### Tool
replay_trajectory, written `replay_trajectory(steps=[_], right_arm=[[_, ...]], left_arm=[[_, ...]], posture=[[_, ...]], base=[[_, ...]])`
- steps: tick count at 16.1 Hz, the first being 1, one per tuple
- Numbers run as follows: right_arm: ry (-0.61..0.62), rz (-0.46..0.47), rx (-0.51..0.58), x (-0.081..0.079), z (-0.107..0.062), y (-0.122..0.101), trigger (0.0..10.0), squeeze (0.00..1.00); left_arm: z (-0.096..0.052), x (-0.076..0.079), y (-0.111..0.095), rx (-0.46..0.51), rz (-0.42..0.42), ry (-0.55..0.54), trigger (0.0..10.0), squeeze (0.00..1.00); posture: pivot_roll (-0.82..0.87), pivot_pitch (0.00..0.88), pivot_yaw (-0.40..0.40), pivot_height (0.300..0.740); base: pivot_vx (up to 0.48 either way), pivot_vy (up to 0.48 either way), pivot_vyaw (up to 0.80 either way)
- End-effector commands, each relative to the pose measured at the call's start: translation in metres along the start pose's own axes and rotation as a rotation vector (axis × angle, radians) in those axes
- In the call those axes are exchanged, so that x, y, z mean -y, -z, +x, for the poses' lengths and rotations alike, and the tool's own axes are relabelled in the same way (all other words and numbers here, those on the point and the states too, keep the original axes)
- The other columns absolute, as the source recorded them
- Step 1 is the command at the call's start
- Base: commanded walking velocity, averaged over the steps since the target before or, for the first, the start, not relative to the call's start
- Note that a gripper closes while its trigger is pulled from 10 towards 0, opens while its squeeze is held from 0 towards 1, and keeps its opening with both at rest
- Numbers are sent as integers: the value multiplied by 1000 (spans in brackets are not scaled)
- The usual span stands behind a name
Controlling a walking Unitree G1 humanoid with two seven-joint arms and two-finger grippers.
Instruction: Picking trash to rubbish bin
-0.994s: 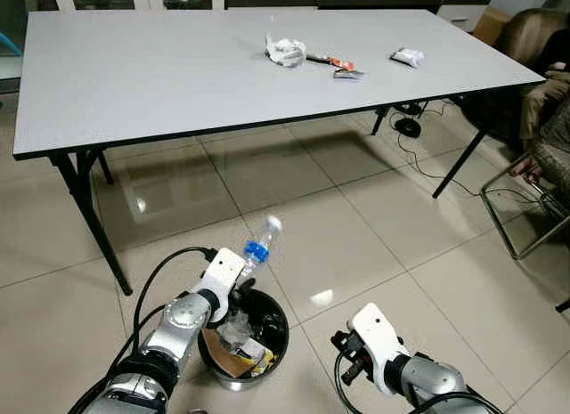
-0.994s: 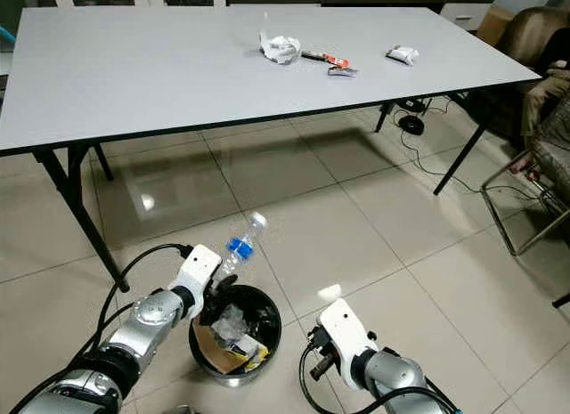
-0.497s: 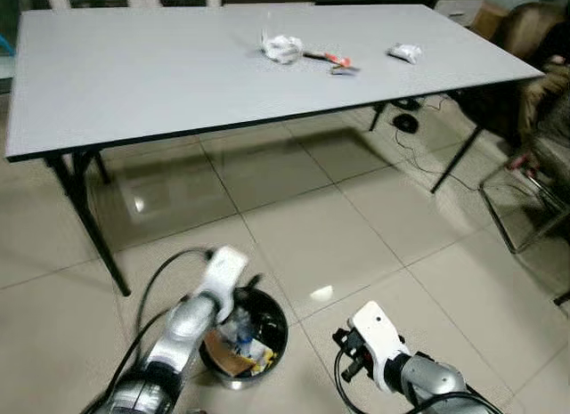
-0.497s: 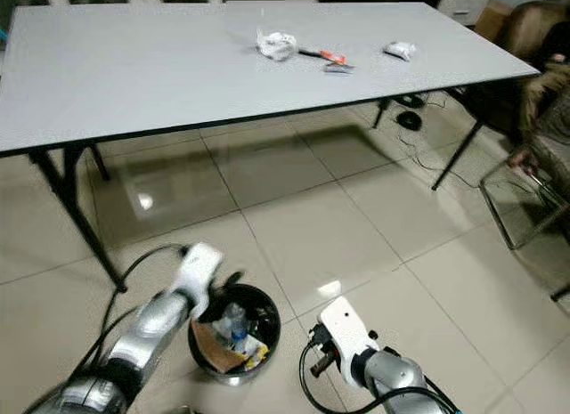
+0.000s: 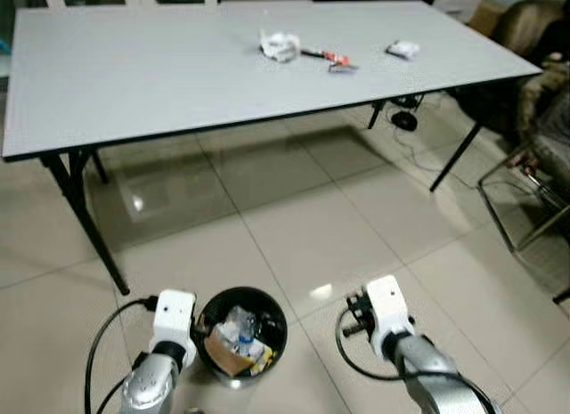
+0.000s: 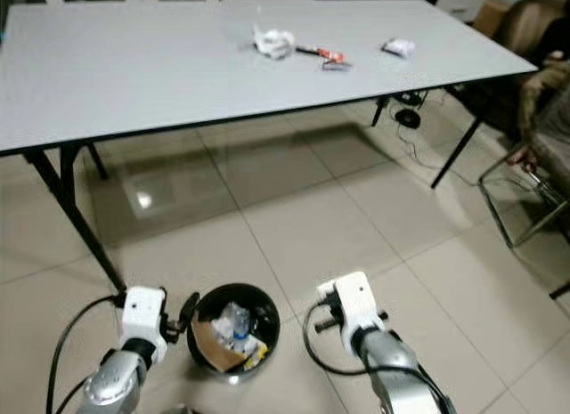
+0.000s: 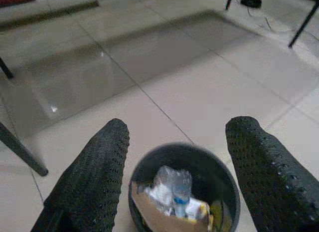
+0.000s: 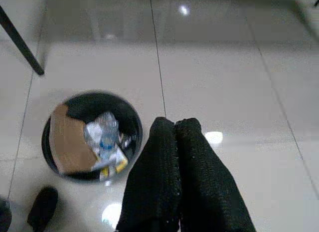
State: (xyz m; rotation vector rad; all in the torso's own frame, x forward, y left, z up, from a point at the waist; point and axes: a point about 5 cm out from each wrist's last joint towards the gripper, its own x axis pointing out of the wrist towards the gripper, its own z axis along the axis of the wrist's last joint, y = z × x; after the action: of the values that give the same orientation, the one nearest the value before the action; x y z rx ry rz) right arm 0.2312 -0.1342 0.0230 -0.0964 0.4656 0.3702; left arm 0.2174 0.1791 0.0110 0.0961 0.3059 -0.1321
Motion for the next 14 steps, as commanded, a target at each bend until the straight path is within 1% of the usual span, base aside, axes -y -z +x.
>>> replay_trajectory(steps=[1,3,5,8,14], right_arm=[[36,4,4,7,0,1,10000,0],[41,10,18,7,3,0,10000,0],[64,13,31,10,5,-1,10000,0],[80,12,40,14,4,-2,10000,0],[112,18,47,18,2,1,10000,0]], left_arm=[[1,4,-10,23,4,-1,10000,0],[-2,4,-18,31,5,-4,10000,0],[-4,3,-26,26,3,-11,10000,0],[-2,4,-31,26,1,-8,10000,0],[3,11,-40,17,16,31,10000,0]], posture=[[12,37,-126,740],[17,32,-124,740],[15,29,-116,740],[11,27,-111,740],[2,20,-88,740]], base=[[0,-420,413],[0,-480,519],[0,-480,525],[0,-480,523],[0,-480,519]])
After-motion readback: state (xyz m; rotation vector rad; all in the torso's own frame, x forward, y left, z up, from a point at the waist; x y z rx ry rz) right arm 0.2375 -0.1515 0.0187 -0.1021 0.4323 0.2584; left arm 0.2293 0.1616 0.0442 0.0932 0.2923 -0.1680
